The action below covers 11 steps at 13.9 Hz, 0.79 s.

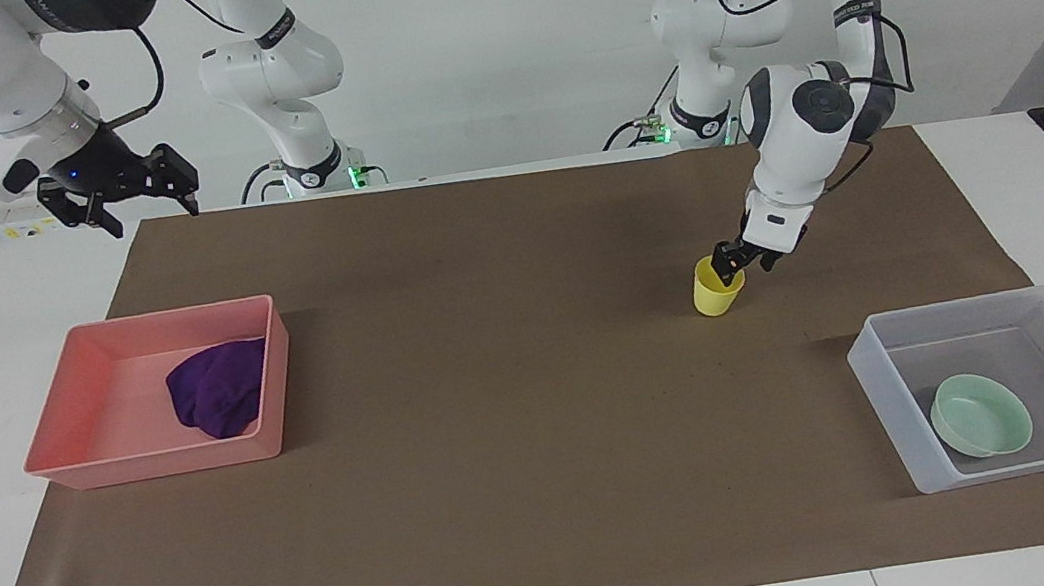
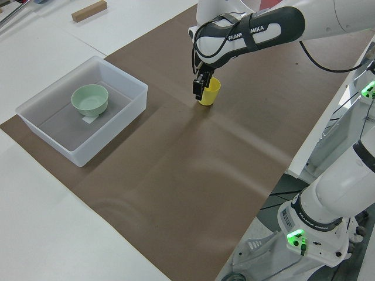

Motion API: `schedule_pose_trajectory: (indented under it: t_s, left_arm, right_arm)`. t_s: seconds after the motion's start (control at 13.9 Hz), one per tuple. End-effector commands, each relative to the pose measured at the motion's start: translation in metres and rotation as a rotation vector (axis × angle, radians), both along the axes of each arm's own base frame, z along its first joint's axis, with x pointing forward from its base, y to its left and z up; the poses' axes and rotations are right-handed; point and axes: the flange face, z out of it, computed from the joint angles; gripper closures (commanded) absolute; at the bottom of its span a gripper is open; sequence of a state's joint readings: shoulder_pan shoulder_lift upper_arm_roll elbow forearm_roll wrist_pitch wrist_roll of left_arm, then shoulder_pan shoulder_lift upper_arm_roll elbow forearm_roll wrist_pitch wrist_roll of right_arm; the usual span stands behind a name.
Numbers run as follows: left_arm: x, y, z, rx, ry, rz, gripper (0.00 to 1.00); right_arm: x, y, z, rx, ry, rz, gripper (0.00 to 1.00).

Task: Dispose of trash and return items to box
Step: 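Grasp the yellow cup with the left gripper and place it in the bowl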

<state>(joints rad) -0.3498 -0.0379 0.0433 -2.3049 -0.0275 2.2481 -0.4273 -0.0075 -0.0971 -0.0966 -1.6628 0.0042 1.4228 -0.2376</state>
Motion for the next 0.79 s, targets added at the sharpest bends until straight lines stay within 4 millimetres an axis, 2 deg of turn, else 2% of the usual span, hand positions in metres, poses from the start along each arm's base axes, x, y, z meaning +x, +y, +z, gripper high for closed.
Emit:
schedule_pose_trajectory:
  t_s: [0.0,0.43,0.5,0.58,0.65,0.72]
  left_arm:
    - [-0.004,-0.004,0.0,0.007,-0.023,0.011,1.0]
    - [-0.003,-0.002,0.002,0.006,-0.026,0.009,1.0]
    - [0.01,-0.002,0.014,0.004,-0.035,0.015,1.0]
    - [0.027,-0.002,0.035,0.0,-0.045,0.026,1.0]
    - [0.046,0.0,0.066,-0.006,-0.053,0.039,1.0]
    - [0.073,0.017,0.092,-0.003,-0.057,0.079,1.0]
  right_arm:
    - [0.001,-0.004,-0.001,-0.012,-0.021,-0.084,0.0]
    - [0.002,0.0,-0.001,-0.018,-0.021,-0.084,0.0]
    - [0.002,0.001,-0.001,-0.02,-0.022,-0.082,0.0]
    - [0.002,0.0,-0.001,-0.021,-0.022,-0.082,0.0]
    - [0.002,0.0,-0.001,-0.022,-0.02,-0.082,0.0]
    - [0.002,-0.001,-0.001,-0.023,-0.022,-0.084,0.0]
